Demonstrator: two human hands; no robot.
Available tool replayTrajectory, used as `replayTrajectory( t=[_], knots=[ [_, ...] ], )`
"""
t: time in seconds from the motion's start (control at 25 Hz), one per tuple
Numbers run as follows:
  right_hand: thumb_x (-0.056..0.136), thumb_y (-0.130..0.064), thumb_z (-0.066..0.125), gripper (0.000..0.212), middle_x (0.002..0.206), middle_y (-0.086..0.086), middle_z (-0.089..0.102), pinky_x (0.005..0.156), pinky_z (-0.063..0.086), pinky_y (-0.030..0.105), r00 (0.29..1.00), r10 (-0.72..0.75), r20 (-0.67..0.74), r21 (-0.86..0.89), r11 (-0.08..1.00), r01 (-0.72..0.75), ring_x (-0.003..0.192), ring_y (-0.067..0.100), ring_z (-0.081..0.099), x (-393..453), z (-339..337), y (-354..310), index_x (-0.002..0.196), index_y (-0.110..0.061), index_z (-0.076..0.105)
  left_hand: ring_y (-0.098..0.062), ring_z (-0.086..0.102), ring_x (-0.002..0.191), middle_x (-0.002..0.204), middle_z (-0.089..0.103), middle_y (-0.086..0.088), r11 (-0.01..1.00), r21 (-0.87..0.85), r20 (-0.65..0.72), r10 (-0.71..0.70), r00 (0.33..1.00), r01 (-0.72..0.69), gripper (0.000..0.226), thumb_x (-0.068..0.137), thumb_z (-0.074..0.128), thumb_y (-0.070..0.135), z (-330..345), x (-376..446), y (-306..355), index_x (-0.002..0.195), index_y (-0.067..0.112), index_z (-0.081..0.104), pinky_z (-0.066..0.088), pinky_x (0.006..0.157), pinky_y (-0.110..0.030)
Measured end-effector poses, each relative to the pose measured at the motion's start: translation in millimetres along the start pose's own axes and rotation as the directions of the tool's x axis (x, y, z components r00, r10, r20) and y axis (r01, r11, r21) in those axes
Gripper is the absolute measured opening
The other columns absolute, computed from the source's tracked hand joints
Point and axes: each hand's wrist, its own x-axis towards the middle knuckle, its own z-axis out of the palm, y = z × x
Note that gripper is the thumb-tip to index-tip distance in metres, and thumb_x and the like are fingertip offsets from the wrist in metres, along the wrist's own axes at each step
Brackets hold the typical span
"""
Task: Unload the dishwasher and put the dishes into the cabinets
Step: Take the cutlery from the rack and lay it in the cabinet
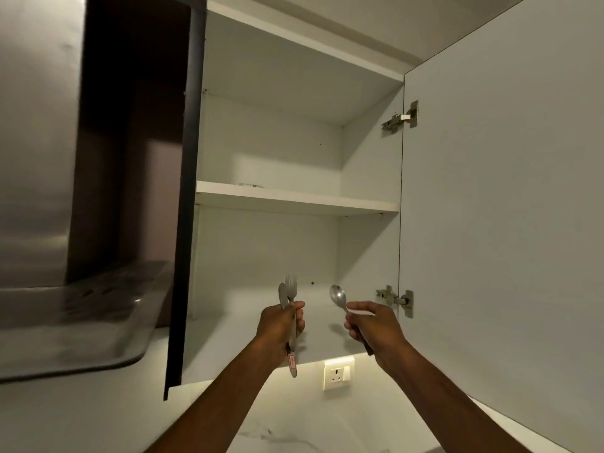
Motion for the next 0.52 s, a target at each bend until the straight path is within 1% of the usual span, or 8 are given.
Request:
replayTrajectory(
  t=[0.12, 0.16, 0.2, 0.24, 0.28, 0.36, 0.4, 0.52],
  knots=[
    [0.089, -0.001, 0.071, 0.024, 0.077, 0.007, 0.078, 0.067, 0.055, 0.032, 0.996, -0.078, -0.032, -0.127, 0.989, 0.074, 0.068, 0.017, 0.07, 78.6, 19.0, 6.2, 0.106, -0.015, 0.079, -0.017, 0.052, 0.043, 0.055, 0.057, -0.008, 0.991, 0.131, -0.032, 0.01, 0.999, -0.005, 0.03, 0.097, 0.069, 0.012, 21.7, 52.1, -12.4, 0.068, 0.004, 0.066, 0.049, 0.042, -0.022],
    [0.088, -0.002, 0.07, 0.026, 0.086, 0.007, 0.08, 0.074, 0.058, 0.032, 0.992, -0.118, -0.042, -0.201, 0.974, 0.107, 0.079, 0.019, 0.074, 102.2, 25.6, 11.3, 0.107, -0.016, 0.08, -0.02, 0.054, 0.044, 0.054, 0.058, -0.009, 0.987, 0.163, -0.038, 0.01, 0.999, -0.004, 0.033, 0.095, 0.07, 0.011, 26.7, 69.5, -20.0, 0.063, 0.004, 0.066, 0.056, 0.049, -0.027],
    [0.089, -0.004, 0.069, 0.026, 0.099, 0.007, 0.08, 0.085, 0.058, 0.033, 0.989, -0.137, -0.05, -0.28, 0.953, 0.118, 0.094, 0.022, 0.074, 123.9, 31.1, 18.3, 0.108, -0.017, 0.08, -0.023, 0.058, 0.048, 0.054, 0.061, -0.011, 0.983, 0.184, -0.057, 0.009, 0.998, 0.002, 0.032, 0.093, 0.071, 0.01, 30.6, 85.3, -28.6, 0.062, 0.003, 0.069, 0.063, 0.061, -0.035],
    [0.091, -0.005, 0.068, 0.027, 0.112, 0.007, 0.079, 0.094, 0.055, 0.031, 0.991, -0.13, -0.042, -0.351, 0.93, 0.107, 0.108, 0.024, 0.072, 145.2, 36.3, 28.0, 0.111, -0.017, 0.08, -0.025, 0.062, 0.052, 0.056, 0.064, -0.012, 0.978, 0.211, -0.092, 0.02, 0.996, 0.0, 0.029, 0.092, 0.072, 0.01, 33.4, 100.8, -35.8, 0.063, 0.003, 0.074, 0.066, 0.072, -0.043],
    [0.093, -0.006, 0.066, 0.027, 0.123, 0.006, 0.076, 0.1, 0.05, 0.029, 0.994, -0.112, -0.014, -0.437, 0.895, 0.095, 0.119, 0.024, 0.068, 164.1, 40.8, 41.5, 0.115, -0.016, 0.079, -0.024, 0.065, 0.053, 0.058, 0.067, -0.011, 0.972, 0.235, -0.127, 0.034, 0.991, -0.003, 0.026, 0.091, 0.072, 0.01, 34.7, 115.7, -43.2, 0.066, 0.002, 0.077, 0.065, 0.076, -0.042],
    [0.098, -0.007, 0.062, 0.029, 0.136, 0.004, 0.069, 0.106, 0.043, 0.024, 0.993, -0.106, 0.045, -0.569, 0.814, 0.113, 0.13, 0.022, 0.062, 196.5, 47.8, 66.7, 0.123, -0.013, 0.074, -0.019, 0.068, 0.054, 0.063, 0.073, -0.013, 0.96, 0.278, -0.191, 0.075, 0.979, -0.019, 0.024, 0.094, 0.072, 0.011, 38.1, 128.5, -53.4, 0.074, -0.001, 0.077, 0.059, 0.06, -0.029],
    [0.098, -0.006, 0.06, 0.029, 0.137, 0.004, 0.067, 0.106, 0.042, 0.023, 0.991, -0.125, 0.048, -0.59, 0.797, 0.129, 0.131, 0.022, 0.061, 210.3, 50.5, 79.2, 0.124, -0.012, 0.073, -0.019, 0.07, 0.058, 0.068, 0.075, -0.016, 0.962, 0.269, -0.222, 0.099, 0.97, -0.037, 0.023, 0.096, 0.071, 0.011, 39.9, 131.0, -57.6, 0.08, -0.005, 0.077, 0.058, 0.055, -0.027],
    [0.102, -0.018, 0.058, 0.025, 0.133, 0.006, 0.069, 0.105, 0.048, 0.029, 0.986, -0.164, 0.026, -0.662, 0.736, 0.14, 0.126, 0.026, 0.063, 230.8, 54.0, 103.1, 0.121, -0.013, 0.073, -0.023, 0.071, 0.066, 0.07, 0.073, -0.015, 0.965, 0.241, -0.25, 0.169, 0.953, -0.108, 0.026, 0.097, 0.072, 0.015, 41.8, 130.5, -62.5, 0.089, -0.009, 0.076, 0.061, 0.056, -0.027]
  ],
)
